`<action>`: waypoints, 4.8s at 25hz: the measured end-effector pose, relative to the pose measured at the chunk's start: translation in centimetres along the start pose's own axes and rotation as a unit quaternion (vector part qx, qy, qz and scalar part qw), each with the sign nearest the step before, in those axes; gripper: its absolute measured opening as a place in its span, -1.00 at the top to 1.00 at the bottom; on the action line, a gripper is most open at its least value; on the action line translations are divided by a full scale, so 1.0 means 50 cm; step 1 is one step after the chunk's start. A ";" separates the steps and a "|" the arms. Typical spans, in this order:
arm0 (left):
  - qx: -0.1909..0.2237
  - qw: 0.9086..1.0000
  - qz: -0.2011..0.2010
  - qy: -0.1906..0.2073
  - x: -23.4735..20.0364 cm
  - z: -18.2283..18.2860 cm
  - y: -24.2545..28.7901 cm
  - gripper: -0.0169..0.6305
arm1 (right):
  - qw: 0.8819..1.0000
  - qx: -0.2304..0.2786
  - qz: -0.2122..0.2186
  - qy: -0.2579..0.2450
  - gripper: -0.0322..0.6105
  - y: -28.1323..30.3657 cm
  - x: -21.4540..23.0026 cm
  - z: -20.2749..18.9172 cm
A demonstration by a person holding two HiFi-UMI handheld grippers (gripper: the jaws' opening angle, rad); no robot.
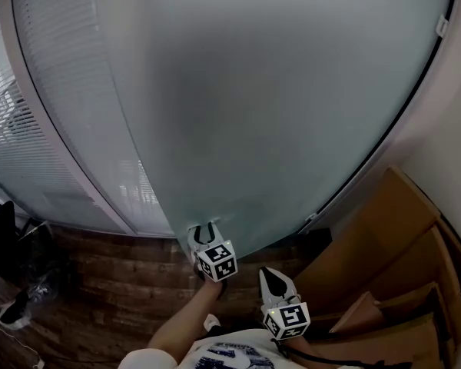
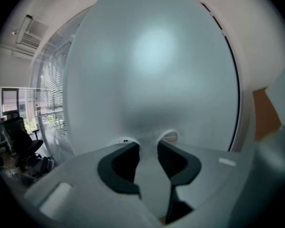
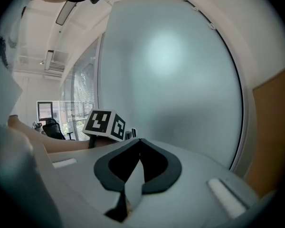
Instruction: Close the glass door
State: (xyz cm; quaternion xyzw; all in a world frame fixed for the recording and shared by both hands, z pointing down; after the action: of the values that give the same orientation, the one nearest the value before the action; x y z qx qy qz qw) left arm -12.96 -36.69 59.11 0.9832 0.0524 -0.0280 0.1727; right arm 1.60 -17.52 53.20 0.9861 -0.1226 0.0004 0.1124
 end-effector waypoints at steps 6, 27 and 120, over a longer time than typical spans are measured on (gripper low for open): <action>0.006 1.000 -0.013 0.007 -0.019 0.020 0.061 0.58 | 1.000 -0.007 -0.012 0.007 0.88 0.028 0.006 -0.005; 0.023 0.999 -0.044 0.015 -0.060 0.101 0.293 0.58 | 0.998 -0.013 0.054 0.006 0.88 0.337 0.071 0.046; 0.025 0.997 -0.062 -0.024 -0.158 0.129 0.177 0.94 | 0.997 0.009 0.070 0.023 0.88 0.313 0.089 0.038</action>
State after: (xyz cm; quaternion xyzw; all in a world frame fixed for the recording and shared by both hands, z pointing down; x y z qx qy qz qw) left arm -20.03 -47.92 56.59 0.9811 0.1081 -0.0637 0.1470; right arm 2.08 -33.78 54.94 0.9757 -0.1886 0.0324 0.1065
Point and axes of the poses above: the fingertips, and each gripper's own axes: y forward along the fingers, x to its right, z out of its top, the point moved 6 cm from there along -y, backward along the fingers, and after that the axes turned 6 degrees about -y, right-handed, at the moved point
